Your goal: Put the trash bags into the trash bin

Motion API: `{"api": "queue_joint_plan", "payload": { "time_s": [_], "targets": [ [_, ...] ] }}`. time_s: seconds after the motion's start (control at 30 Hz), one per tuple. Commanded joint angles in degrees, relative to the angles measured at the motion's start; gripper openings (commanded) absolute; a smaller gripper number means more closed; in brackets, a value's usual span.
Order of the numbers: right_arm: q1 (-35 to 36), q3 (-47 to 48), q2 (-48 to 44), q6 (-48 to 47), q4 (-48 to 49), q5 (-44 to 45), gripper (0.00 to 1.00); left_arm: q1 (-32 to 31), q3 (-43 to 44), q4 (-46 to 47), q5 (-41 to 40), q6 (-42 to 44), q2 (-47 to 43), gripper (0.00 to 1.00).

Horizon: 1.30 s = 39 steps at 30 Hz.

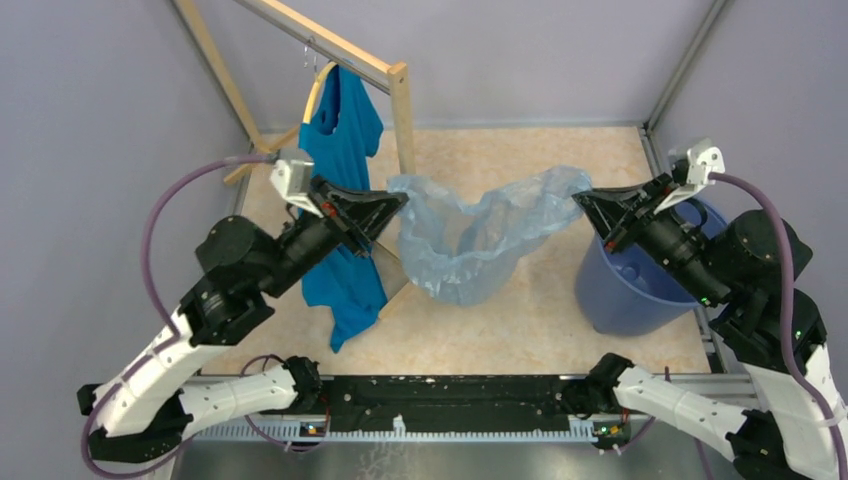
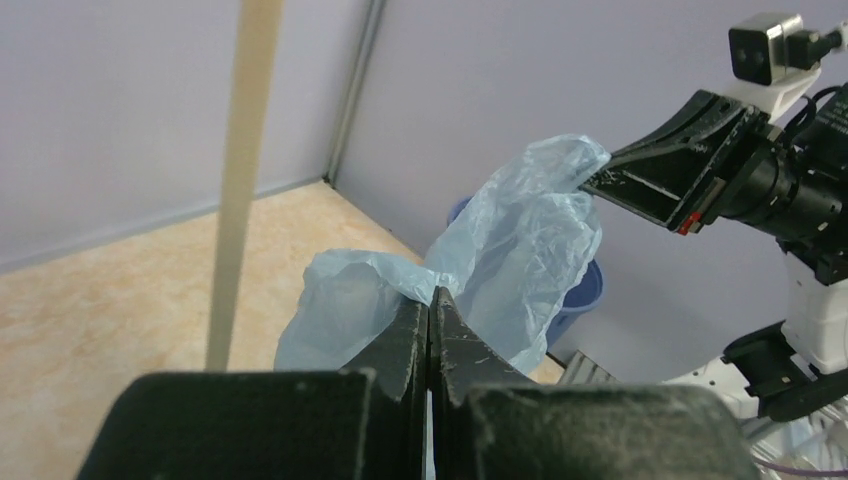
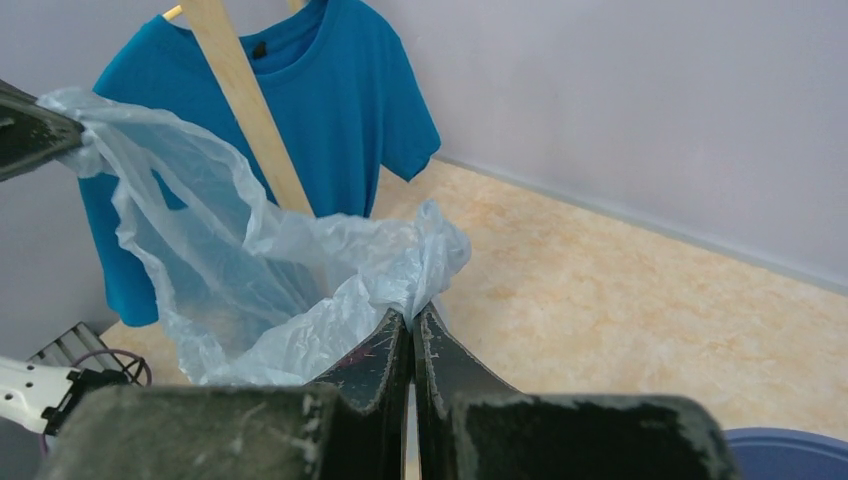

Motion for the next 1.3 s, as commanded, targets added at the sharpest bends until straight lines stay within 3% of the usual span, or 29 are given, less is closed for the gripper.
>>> {"api": "queue_joint_plan", "payload": {
  "time_s": [0.0,0.2,0.37,0.57,0.9,1.27],
  "targets": [
    [-0.08,-0.66,1.14,0.33,-0.26,1.03,0.0,-0.04,0.93,6.29,9.4,-4.2,5.17,0.0],
    [-0.1,2.7,4.67,-1.15,-10.34,7.33,0.0,-0.04,6.33,5.33,13.04,-5.69,12.0,0.0],
    [-0.09,2.66,2.05,1.09,-14.84,12.19,0.01,-0.04,2.48,2.15,0.89,-4.01,6.33,0.0],
    [-0.07,-2.57,-0.64,2.77,-13.32,7.88,0.11,-0.04,-3.07,-0.44,-1.89,-5.55,1.59,0.0],
    [-0.11,-0.57,-0.05,5.11,-17.01,12.78,0.52,-0.04,-12.11,-5.51,-0.55,-8.17,-6.12,0.0],
    [-0.06,-6.44,3.17,20.59,-24.47,34.56,0.83,-0.02,-10.16,-8.04,-1.9,-6.85,-4.23,0.0]
  ]
}}
